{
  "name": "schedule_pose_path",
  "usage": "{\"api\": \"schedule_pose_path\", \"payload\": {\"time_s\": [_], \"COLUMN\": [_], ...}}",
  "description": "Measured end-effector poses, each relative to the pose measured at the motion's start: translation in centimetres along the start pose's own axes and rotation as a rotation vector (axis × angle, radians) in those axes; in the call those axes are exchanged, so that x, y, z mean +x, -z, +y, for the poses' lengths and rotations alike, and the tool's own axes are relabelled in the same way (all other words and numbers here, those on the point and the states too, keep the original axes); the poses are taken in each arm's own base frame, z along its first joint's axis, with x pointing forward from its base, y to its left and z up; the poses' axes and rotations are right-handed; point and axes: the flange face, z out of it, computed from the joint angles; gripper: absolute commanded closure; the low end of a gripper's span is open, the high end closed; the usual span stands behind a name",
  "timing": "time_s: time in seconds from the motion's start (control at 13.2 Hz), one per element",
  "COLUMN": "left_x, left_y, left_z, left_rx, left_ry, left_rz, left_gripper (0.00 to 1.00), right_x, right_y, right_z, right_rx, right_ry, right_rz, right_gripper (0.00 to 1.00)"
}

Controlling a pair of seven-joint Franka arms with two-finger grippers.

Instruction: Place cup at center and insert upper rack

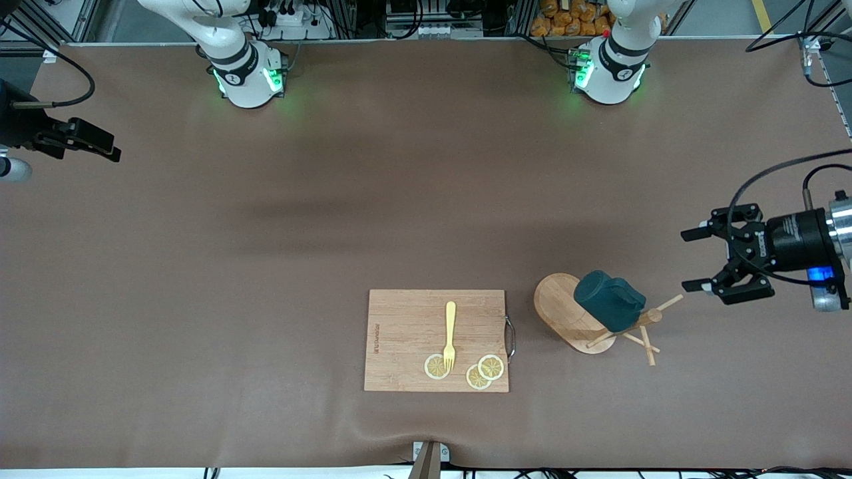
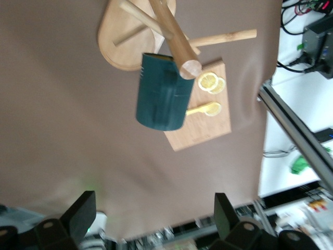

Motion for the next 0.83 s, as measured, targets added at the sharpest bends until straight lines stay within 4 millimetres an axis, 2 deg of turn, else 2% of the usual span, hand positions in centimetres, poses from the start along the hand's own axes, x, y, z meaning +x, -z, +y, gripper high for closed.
{"api": "schedule_pose_path", "payload": {"time_s": [0.23,0.45,0.83], "left_x": [-3.5,-4.9,-8.0], "left_y": [-0.7,-0.7,-1.9], "left_z": [0.3,0.1,0.2], "left_rx": [0.062,0.101,0.188], "left_ry": [-0.081,-0.119,-0.236], "left_rz": [0.100,0.168,0.291], "left_gripper": [0.00,0.00,0.00], "right_x": [0.0,0.0,0.0], "right_y": [0.0,0.0,0.0], "right_z": [0.0,0.0,-0.1], "right_rx": [0.000,0.000,0.000], "right_ry": [0.000,0.001,0.002], "right_rz": [0.001,0.002,0.003], "right_gripper": [0.00,0.00,0.00]}}
